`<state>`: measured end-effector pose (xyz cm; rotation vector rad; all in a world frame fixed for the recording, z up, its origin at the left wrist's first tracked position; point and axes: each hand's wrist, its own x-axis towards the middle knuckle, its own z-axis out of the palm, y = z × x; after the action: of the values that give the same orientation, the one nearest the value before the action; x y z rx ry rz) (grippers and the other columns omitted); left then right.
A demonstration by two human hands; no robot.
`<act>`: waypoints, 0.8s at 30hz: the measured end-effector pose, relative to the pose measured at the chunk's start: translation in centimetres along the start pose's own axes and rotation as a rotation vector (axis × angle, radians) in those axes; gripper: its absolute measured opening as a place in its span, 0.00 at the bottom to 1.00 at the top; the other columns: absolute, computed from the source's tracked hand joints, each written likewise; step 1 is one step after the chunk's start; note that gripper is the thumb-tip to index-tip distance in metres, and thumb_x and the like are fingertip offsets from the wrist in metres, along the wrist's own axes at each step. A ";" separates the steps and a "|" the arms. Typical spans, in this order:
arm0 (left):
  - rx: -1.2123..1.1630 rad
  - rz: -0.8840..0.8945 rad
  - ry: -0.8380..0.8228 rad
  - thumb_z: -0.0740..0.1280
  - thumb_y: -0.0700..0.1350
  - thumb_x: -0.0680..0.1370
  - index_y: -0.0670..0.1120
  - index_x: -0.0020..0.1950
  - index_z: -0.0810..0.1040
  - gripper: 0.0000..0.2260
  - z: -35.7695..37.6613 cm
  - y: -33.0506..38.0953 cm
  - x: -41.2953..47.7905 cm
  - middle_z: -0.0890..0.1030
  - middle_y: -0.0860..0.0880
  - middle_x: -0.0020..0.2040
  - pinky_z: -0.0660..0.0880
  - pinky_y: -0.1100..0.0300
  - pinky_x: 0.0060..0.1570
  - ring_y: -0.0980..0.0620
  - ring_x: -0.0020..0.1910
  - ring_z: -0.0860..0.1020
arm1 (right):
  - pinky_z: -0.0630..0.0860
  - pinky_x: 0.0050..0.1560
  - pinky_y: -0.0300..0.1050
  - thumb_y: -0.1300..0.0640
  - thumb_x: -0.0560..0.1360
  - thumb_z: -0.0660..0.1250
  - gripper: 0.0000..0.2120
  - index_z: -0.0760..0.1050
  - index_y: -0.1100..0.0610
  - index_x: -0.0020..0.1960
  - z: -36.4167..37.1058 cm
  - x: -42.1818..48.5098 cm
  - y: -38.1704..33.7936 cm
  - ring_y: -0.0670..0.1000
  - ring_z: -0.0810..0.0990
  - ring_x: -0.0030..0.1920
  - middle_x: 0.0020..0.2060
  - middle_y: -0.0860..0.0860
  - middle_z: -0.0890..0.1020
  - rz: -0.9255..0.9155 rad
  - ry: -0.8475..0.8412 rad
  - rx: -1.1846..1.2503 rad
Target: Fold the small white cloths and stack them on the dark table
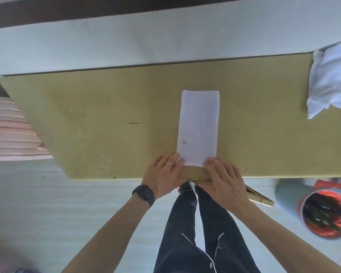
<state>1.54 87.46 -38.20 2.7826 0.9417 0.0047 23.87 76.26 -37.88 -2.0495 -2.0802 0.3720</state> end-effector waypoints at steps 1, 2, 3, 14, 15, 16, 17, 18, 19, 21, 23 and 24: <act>0.013 -0.016 -0.017 0.72 0.57 0.72 0.46 0.58 0.80 0.20 0.1 0.6 -0.3 0.79 0.46 0.59 0.72 0.51 0.59 0.46 0.58 0.74 | 0.70 0.62 0.50 0.49 0.73 0.73 0.19 0.79 0.56 0.61 0.2 -0.4 -0.2 0.56 0.77 0.62 0.62 0.52 0.78 0.003 0.010 -0.012; 0.021 -0.037 -0.026 0.74 0.55 0.71 0.46 0.55 0.80 0.18 0.0 1.3 -0.5 0.80 0.47 0.57 0.71 0.52 0.58 0.46 0.56 0.74 | 0.70 0.59 0.50 0.55 0.72 0.75 0.16 0.79 0.55 0.58 0.4 -0.9 -0.4 0.56 0.77 0.59 0.60 0.52 0.79 0.015 0.025 -0.020; 0.022 -0.042 -0.015 0.75 0.52 0.70 0.47 0.52 0.80 0.15 0.1 2.0 -0.6 0.80 0.47 0.55 0.71 0.52 0.56 0.46 0.54 0.75 | 0.71 0.56 0.50 0.60 0.70 0.75 0.15 0.79 0.55 0.55 0.6 -1.2 -0.6 0.56 0.77 0.57 0.57 0.51 0.79 0.034 0.046 -0.018; -0.105 0.064 0.101 0.69 0.48 0.78 0.50 0.46 0.82 0.03 -1.7 1.5 -0.8 0.83 0.54 0.44 0.72 0.57 0.50 0.49 0.45 0.80 | 0.75 0.49 0.48 0.57 0.76 0.70 0.06 0.82 0.57 0.51 -1.6 -2.2 0.2 0.54 0.78 0.50 0.51 0.49 0.83 0.079 0.073 0.250; -0.168 0.004 0.058 0.67 0.51 0.78 0.51 0.46 0.83 0.07 -2.4 1.5 -0.4 0.83 0.54 0.44 0.74 0.57 0.49 0.50 0.45 0.80 | 0.75 0.51 0.47 0.55 0.77 0.68 0.08 0.82 0.57 0.51 -2.3 -1.8 0.2 0.53 0.77 0.51 0.51 0.48 0.83 0.102 0.063 0.297; -0.263 -0.108 -0.015 0.66 0.55 0.77 0.52 0.46 0.84 0.10 -3.5 1.6 0.3 0.83 0.55 0.44 0.75 0.58 0.47 0.51 0.45 0.80 | 0.75 0.52 0.45 0.53 0.77 0.66 0.10 0.82 0.56 0.52 -3.1 -1.3 0.3 0.52 0.77 0.52 0.51 0.47 0.83 0.135 0.050 0.347; -0.368 -0.251 -0.100 0.65 0.60 0.75 0.55 0.48 0.84 0.12 -4.9 1.7 1.3 0.83 0.56 0.44 0.75 0.59 0.45 0.54 0.45 0.78 | 0.74 0.53 0.42 0.52 0.77 0.66 0.10 0.82 0.55 0.52 -4.1 -0.4 0.3 0.50 0.76 0.52 0.50 0.45 0.83 0.178 0.038 0.397; -0.488 -0.395 -0.193 0.66 0.62 0.74 0.57 0.50 0.84 0.13 -6.2 1.4 2.3 0.83 0.56 0.44 0.74 0.61 0.45 0.56 0.44 0.76 | 0.73 0.54 0.39 0.52 0.77 0.68 0.08 0.82 0.54 0.52 -5.1 0.6 0.4 0.48 0.76 0.53 0.49 0.42 0.82 0.236 0.026 0.452; -0.657 -0.525 -0.240 0.70 0.61 0.74 0.56 0.50 0.84 0.11 -7.2 1.1 3.2 0.83 0.56 0.44 0.73 0.64 0.46 0.58 0.42 0.76 | 0.71 0.54 0.34 0.53 0.76 0.70 0.06 0.82 0.52 0.51 -6.1 1.8 0.4 0.45 0.76 0.53 0.47 0.37 0.81 0.305 0.012 0.508; -0.927 -0.672 -0.219 0.76 0.53 0.72 0.53 0.48 0.86 0.07 -8.6 -0.1 5.5 0.85 0.54 0.42 0.74 0.68 0.46 0.58 0.41 0.79 | 0.67 0.52 0.26 0.51 0.76 0.71 0.03 0.81 0.47 0.50 -7.3 4.4 0.9 0.37 0.76 0.51 0.44 0.32 0.79 0.442 -0.023 0.627; -1.078 -0.734 -0.157 0.77 0.52 0.71 0.55 0.48 0.85 0.07 -8.6 -1.6 7.6 0.83 0.54 0.39 0.75 0.68 0.48 0.57 0.46 0.81 | 0.68 0.49 0.24 0.47 0.77 0.69 0.03 0.79 0.45 0.50 -7.7 7.2 1.5 0.33 0.77 0.49 0.44 0.34 0.81 0.544 -0.058 0.751; -1.132 -0.761 -0.126 0.77 0.53 0.71 0.56 0.48 0.84 0.08 -8.3 -2.3 8.6 0.82 0.56 0.37 0.75 0.66 0.49 0.56 0.48 0.82 | 0.69 0.46 0.24 0.47 0.78 0.68 0.03 0.78 0.45 0.50 -7.6 8.6 1.8 0.32 0.78 0.48 0.44 0.36 0.82 0.584 -0.060 0.800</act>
<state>6.46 96.00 -31.01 1.3137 1.3296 0.1797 27.81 85.17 -31.51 -2.0329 -1.0074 1.1382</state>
